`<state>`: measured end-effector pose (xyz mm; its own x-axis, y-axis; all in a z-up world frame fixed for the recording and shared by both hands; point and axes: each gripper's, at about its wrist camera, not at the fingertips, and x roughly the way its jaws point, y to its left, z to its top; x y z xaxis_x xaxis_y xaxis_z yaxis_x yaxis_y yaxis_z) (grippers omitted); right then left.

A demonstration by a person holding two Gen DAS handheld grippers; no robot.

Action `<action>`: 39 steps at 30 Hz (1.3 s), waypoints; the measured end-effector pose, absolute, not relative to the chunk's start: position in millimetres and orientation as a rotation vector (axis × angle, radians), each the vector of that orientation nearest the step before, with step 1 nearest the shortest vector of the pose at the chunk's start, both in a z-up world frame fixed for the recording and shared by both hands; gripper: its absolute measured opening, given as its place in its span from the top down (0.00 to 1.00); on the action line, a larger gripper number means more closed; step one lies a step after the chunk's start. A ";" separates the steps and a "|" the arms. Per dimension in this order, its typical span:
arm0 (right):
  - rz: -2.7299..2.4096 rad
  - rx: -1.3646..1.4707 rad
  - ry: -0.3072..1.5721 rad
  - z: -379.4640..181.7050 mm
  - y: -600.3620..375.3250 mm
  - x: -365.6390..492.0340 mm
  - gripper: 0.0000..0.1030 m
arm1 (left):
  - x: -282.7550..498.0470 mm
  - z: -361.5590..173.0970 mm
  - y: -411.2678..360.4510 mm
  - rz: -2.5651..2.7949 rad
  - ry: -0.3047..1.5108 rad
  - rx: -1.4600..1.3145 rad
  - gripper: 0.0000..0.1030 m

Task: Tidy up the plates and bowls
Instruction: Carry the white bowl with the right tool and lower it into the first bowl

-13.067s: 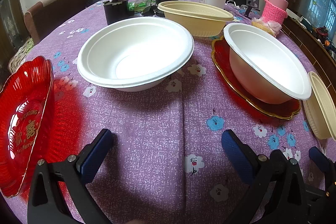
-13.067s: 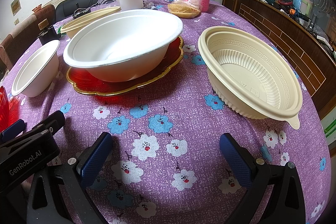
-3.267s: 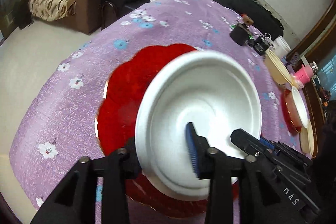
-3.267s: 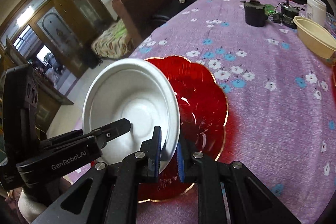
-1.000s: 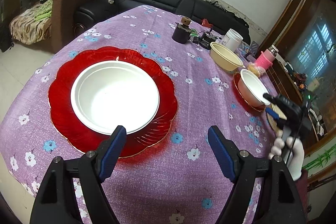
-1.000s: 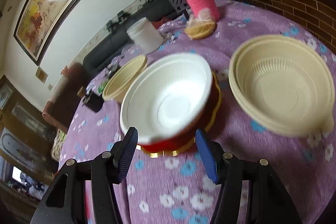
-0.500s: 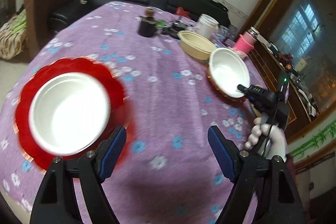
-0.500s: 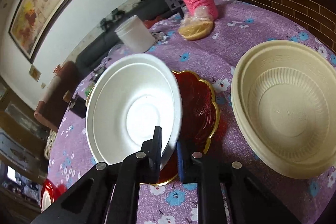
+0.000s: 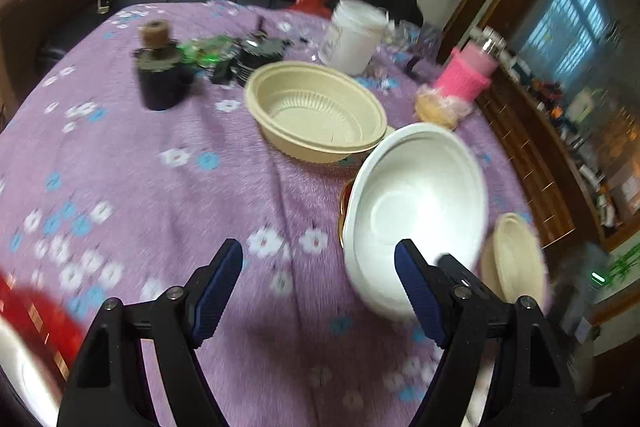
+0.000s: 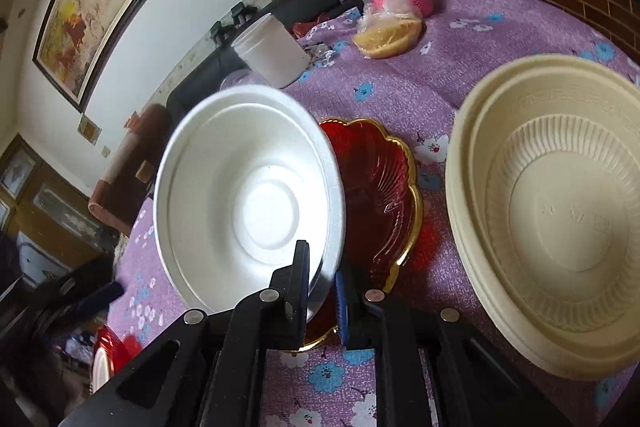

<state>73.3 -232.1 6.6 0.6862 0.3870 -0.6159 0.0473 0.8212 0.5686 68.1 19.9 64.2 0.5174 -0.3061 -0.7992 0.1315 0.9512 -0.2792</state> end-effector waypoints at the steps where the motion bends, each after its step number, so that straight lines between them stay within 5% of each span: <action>1: 0.205 0.581 0.800 7.4 -231.1 73.6 0.88 | 76.2 60.1 14.4 -0.261 1.005 -0.176 0.30; 3: 0.208 0.568 0.800 8.0 -229.9 74.9 0.88 | 89.0 51.9 3.5 -0.273 1.029 -0.157 0.38; 5: 0.215 0.569 0.802 7.5 -230.5 76.6 0.88 | 97.5 48.0 -4.2 -0.288 1.047 -0.139 0.65; 7: 0.221 0.576 0.804 6.8 -231.9 78.2 0.88 | 100.8 45.6 -6.9 -0.298 1.055 -0.142 0.78; 24: 0.384 0.574 0.671 40.3 -212.1 54.2 0.89 | 38.0 92.7 29.4 -0.268 0.922 -0.137 0.79; 39: 0.690 0.379 0.721 78.7 -64.3 -7.7 0.88 | -98.4 111.8 193.2 -0.061 0.837 -0.349 0.79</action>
